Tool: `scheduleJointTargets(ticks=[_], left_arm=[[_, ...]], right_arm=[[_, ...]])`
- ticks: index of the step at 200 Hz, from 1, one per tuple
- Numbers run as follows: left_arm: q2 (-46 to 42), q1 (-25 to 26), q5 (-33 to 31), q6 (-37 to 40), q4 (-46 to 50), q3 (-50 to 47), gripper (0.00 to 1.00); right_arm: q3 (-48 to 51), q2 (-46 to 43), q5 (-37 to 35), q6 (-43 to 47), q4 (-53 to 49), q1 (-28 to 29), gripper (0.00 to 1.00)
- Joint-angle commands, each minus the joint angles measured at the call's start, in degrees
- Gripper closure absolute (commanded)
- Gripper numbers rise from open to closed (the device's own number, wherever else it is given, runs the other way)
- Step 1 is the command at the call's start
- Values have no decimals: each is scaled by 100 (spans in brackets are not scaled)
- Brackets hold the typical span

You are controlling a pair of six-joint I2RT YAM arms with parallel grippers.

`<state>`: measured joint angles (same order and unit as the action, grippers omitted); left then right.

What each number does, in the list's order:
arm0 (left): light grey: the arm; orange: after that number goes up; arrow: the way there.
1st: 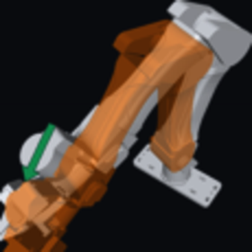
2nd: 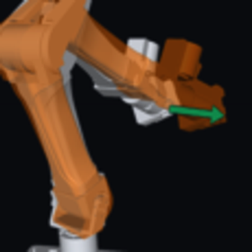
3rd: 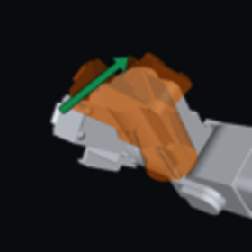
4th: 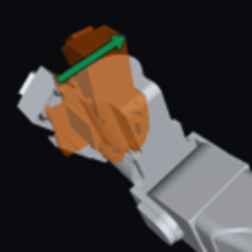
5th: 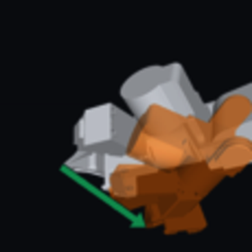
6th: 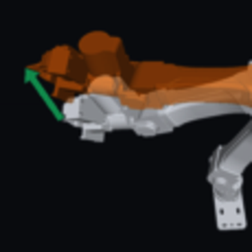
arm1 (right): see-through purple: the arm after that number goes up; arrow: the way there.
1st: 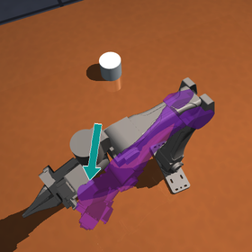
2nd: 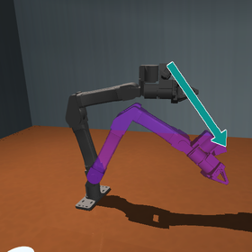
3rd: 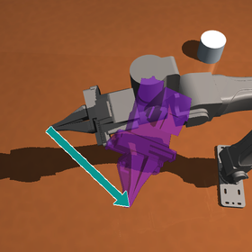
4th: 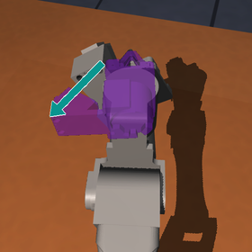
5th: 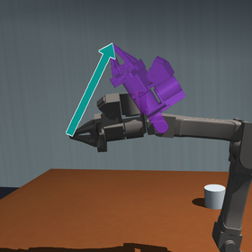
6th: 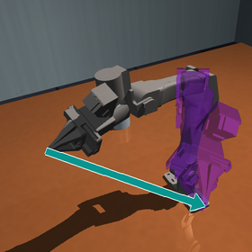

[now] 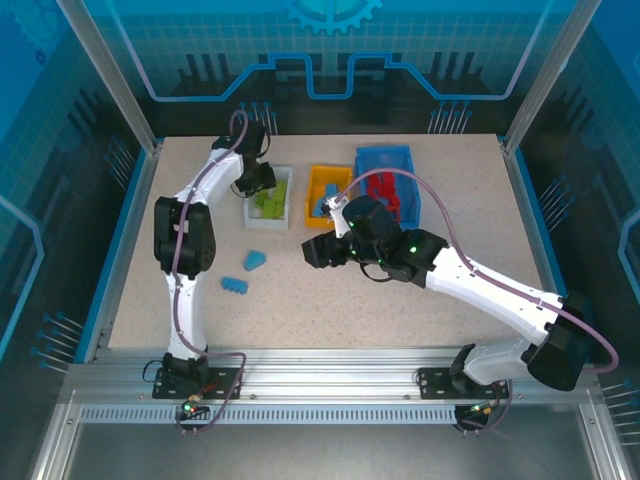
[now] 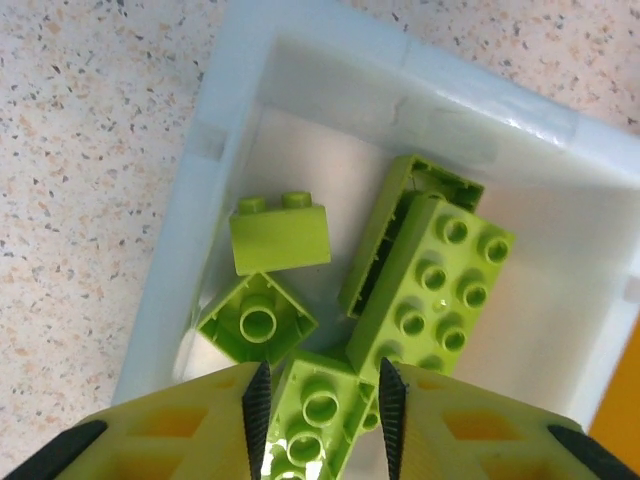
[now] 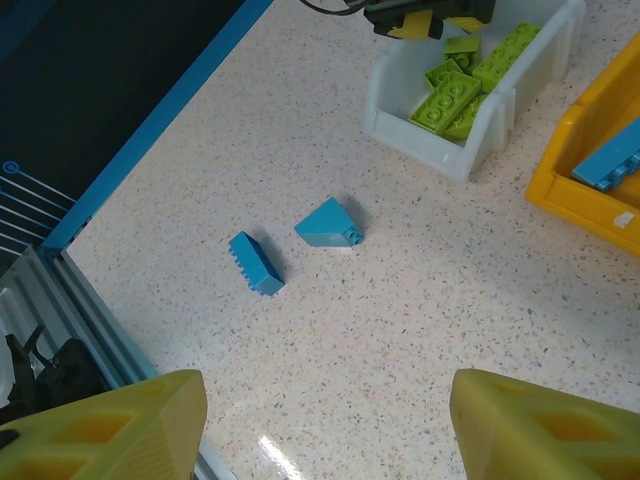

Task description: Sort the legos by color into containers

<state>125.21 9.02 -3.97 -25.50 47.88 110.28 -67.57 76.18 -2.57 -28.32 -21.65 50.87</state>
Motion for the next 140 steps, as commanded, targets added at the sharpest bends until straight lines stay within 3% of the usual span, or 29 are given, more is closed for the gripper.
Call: scheduleJointTargets(ticks=[1, 29, 79, 108, 140], left_arm=[[-1237, 79, 186, -66, -203, -709, 56], [-2824, 117, 23, -474, -313, -2055, 44], [-6129, 101, -79, -1340, -85, -4692, 25], [-7627, 83, -131, -1720, 483, -5379, 18], [-8609, 87, -37, -2029, 1023, -5666, 11]], right_arm=[[13, 87, -100, -14, 130, 101, 32], [-310, 784, -138, 279, -26, 369, 30], [-1856, 3076, -412, 961, -742, 645, 23], [-3114, 4427, -329, 1625, -1302, 687, 15], [-4398, 5471, -308, 2303, -1907, 603, 11]])
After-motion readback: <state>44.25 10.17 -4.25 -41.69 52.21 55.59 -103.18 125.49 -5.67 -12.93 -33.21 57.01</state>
